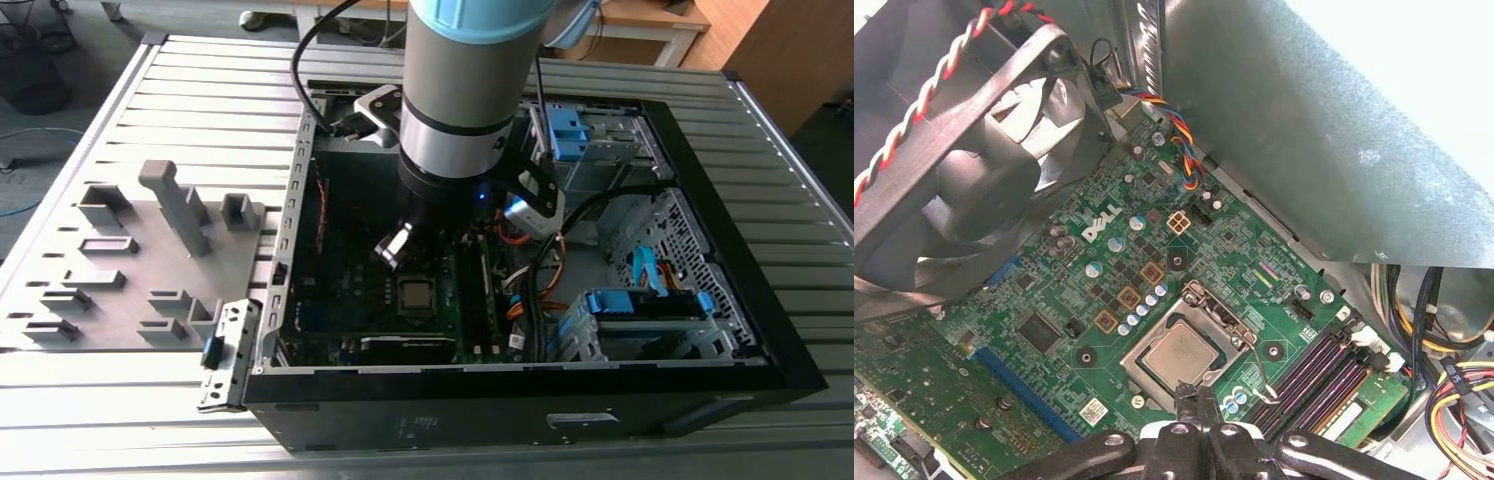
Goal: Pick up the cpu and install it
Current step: 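Install the first cpu locking lever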
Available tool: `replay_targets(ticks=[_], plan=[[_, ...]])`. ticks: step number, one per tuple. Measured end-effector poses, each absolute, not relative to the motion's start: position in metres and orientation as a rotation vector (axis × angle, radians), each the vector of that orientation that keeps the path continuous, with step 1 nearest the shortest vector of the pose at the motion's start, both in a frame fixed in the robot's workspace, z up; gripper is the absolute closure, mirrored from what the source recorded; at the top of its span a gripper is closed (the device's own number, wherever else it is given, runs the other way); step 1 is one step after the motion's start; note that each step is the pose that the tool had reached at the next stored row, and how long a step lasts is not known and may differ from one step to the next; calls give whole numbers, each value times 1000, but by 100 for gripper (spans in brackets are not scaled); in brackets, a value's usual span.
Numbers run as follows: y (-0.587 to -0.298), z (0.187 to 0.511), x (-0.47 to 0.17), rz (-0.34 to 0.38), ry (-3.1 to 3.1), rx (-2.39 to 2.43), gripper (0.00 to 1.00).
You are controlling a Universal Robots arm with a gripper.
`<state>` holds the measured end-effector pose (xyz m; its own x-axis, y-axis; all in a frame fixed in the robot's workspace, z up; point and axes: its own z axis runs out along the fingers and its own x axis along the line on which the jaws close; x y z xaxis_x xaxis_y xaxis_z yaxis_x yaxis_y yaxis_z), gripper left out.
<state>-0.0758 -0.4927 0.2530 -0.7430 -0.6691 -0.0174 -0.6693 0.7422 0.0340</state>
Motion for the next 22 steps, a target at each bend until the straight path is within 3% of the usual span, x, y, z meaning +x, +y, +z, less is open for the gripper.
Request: replay_targets(ticks=[22], plan=[[-489,267,-76,59,2928,-1125,89]])
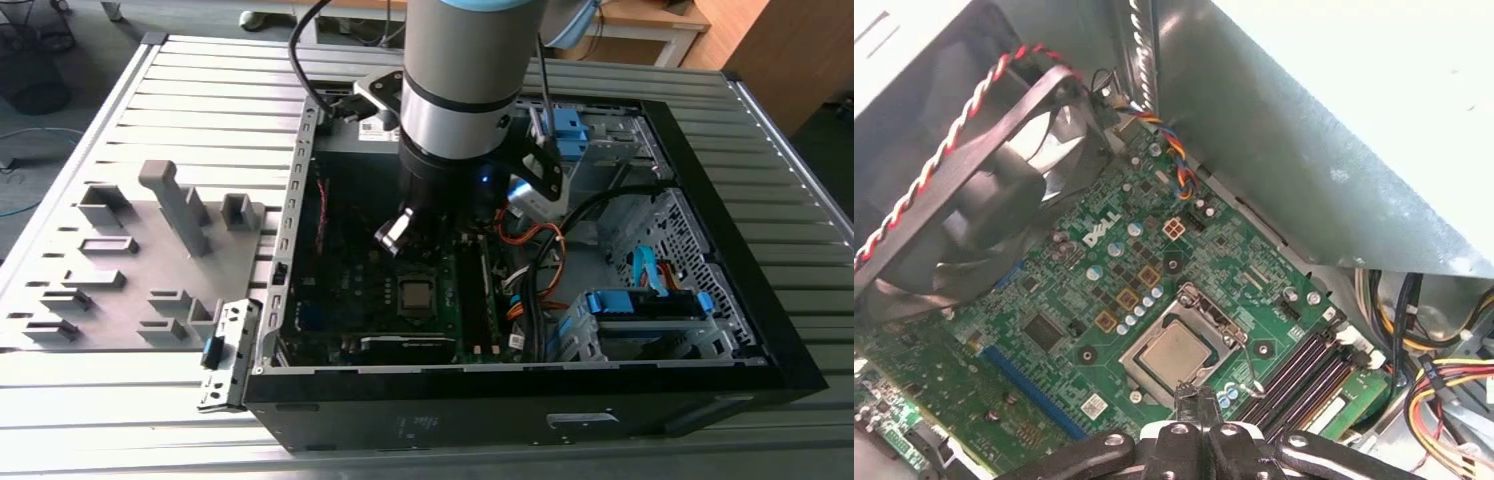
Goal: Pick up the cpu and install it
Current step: 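Install the first cpu locking lever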
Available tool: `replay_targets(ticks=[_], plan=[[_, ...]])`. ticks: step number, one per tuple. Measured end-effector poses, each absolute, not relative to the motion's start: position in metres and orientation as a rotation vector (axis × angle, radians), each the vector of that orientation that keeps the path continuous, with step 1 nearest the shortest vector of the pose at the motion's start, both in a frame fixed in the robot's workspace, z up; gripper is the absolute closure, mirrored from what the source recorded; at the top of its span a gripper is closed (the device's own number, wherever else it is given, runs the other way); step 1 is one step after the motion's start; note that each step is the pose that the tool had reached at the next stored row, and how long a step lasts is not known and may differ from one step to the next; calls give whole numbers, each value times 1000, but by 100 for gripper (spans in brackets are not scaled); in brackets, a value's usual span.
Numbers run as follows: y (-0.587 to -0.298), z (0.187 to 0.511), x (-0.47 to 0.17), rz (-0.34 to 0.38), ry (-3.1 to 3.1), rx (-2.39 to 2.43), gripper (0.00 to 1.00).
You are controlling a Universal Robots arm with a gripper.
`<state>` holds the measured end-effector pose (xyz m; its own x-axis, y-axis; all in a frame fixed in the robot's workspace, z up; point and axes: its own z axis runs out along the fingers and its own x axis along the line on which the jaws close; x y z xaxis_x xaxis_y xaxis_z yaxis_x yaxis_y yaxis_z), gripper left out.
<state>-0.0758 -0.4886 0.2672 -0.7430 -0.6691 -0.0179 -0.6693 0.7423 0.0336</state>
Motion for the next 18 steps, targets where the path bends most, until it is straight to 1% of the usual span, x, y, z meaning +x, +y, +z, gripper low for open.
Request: replay_targets(ticks=[18], plan=[[-474,265,-64,59,2928,-1124,89]])
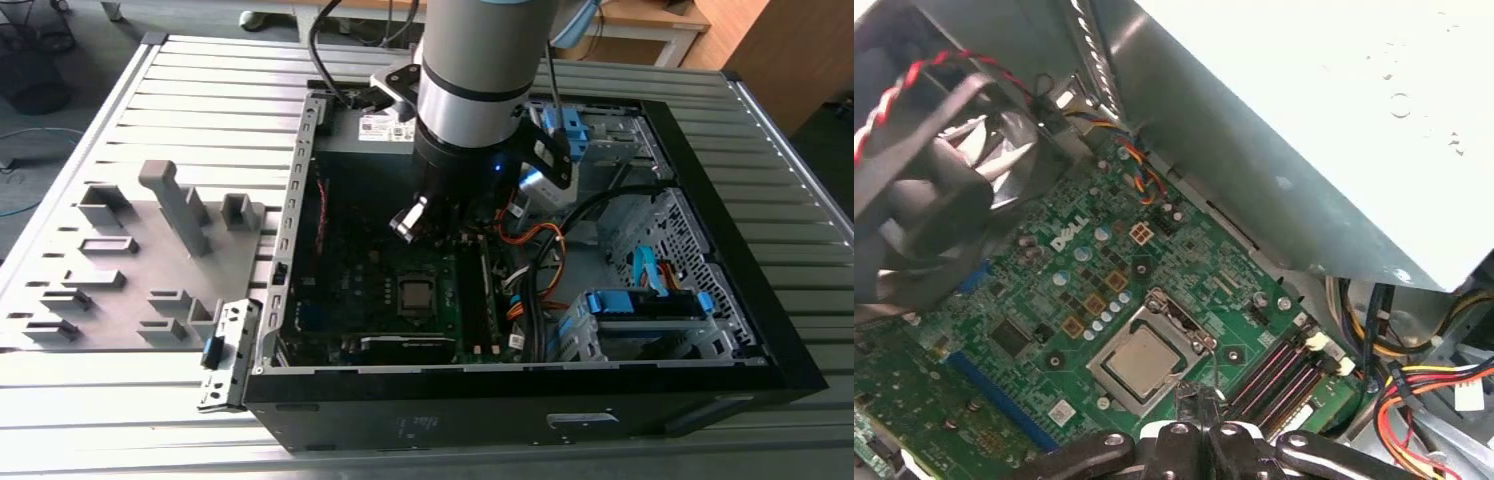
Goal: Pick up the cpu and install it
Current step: 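Install the first cpu locking lever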
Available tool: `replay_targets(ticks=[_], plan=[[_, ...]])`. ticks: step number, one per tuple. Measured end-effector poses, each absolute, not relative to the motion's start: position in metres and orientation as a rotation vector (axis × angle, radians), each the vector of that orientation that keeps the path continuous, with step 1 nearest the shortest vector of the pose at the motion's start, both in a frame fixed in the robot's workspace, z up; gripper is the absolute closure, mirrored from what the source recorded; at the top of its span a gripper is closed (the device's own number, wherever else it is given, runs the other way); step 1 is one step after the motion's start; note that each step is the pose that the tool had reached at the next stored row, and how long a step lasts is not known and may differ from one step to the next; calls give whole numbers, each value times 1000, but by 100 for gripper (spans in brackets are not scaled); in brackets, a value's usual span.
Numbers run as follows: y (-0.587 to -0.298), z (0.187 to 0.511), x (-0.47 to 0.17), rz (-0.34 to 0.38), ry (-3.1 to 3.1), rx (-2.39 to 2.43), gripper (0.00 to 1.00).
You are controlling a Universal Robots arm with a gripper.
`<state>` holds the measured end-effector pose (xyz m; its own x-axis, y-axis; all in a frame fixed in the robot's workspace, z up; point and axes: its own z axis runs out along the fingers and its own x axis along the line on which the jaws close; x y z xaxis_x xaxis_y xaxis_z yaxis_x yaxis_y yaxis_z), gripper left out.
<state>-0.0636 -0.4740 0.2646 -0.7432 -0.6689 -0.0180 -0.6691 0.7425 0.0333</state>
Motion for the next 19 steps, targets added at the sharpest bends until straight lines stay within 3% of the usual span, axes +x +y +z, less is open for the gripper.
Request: replay_targets(ticks=[19], plan=[[-452,260,-53,53,2929,-1125,89]])
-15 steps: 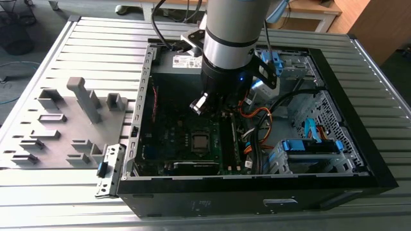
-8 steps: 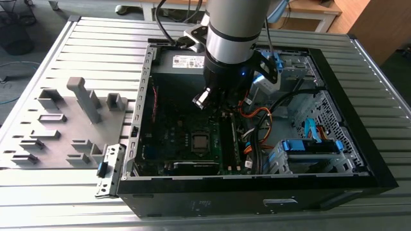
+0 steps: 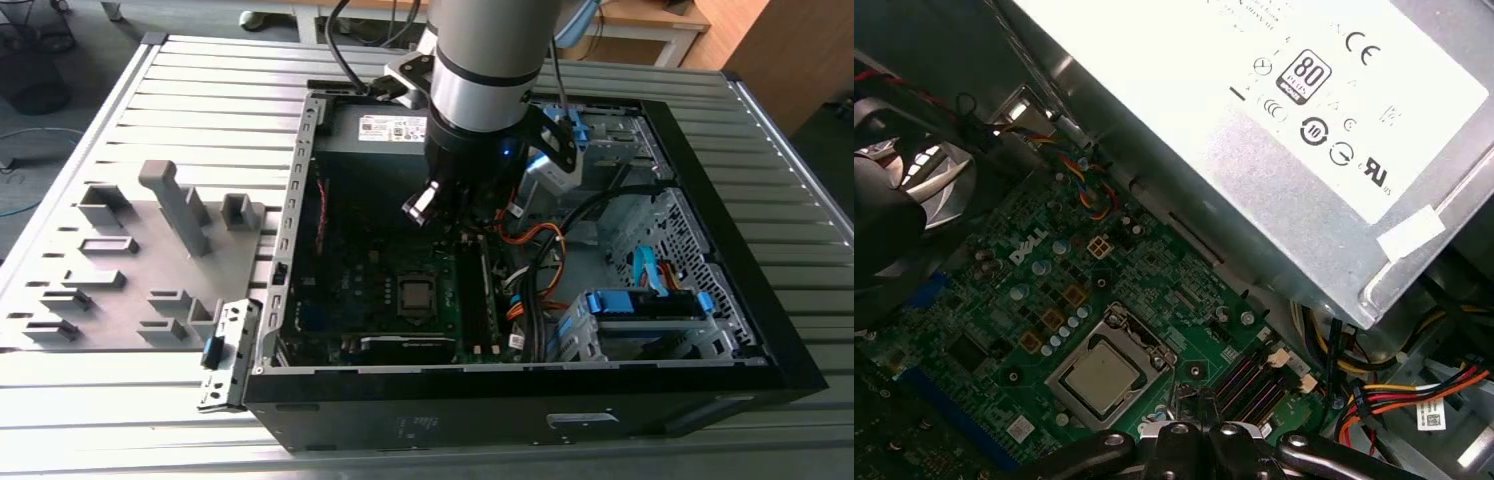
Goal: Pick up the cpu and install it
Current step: 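Install the first cpu locking lever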
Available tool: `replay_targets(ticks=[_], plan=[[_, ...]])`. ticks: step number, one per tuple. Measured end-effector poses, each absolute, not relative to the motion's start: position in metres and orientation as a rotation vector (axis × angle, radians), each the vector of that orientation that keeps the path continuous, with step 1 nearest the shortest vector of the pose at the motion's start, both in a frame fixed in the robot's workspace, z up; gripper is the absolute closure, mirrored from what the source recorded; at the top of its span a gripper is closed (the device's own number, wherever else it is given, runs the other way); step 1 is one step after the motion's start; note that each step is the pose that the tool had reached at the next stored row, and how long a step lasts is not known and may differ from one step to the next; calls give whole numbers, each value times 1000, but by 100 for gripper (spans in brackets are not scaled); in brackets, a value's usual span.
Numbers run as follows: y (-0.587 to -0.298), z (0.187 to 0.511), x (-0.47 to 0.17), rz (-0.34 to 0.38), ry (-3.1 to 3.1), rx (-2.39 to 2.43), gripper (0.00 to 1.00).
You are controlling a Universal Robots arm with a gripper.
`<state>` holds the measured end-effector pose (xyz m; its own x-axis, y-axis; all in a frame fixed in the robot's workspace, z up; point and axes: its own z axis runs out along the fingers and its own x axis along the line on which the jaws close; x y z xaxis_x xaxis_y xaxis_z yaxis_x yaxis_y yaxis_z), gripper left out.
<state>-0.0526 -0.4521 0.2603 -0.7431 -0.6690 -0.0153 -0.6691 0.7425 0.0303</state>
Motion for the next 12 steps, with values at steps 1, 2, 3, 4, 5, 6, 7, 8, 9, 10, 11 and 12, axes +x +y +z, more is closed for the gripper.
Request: replay_targets(ticks=[1,2,3,4,5,6,7,8,9,10,11,12], plan=[[-452,260,-53,53,2929,-1125,89],[-452,260,-53,53,2929,-1125,89],[-452,260,-53,53,2929,-1124,89],[-452,260,-53,53,2929,-1125,89],[-452,260,-53,53,2929,-1125,89],[-452,260,-53,53,2929,-1125,89],[-452,260,-53,53,2929,-1125,89],[-452,260,-53,53,2929,-1125,89],[-452,260,-53,53,2929,-1125,89],[-452,260,-52,53,2929,-1125,89],[-452,260,-52,53,2929,-1124,89],[-452,260,-52,53,2929,-1124,89]])
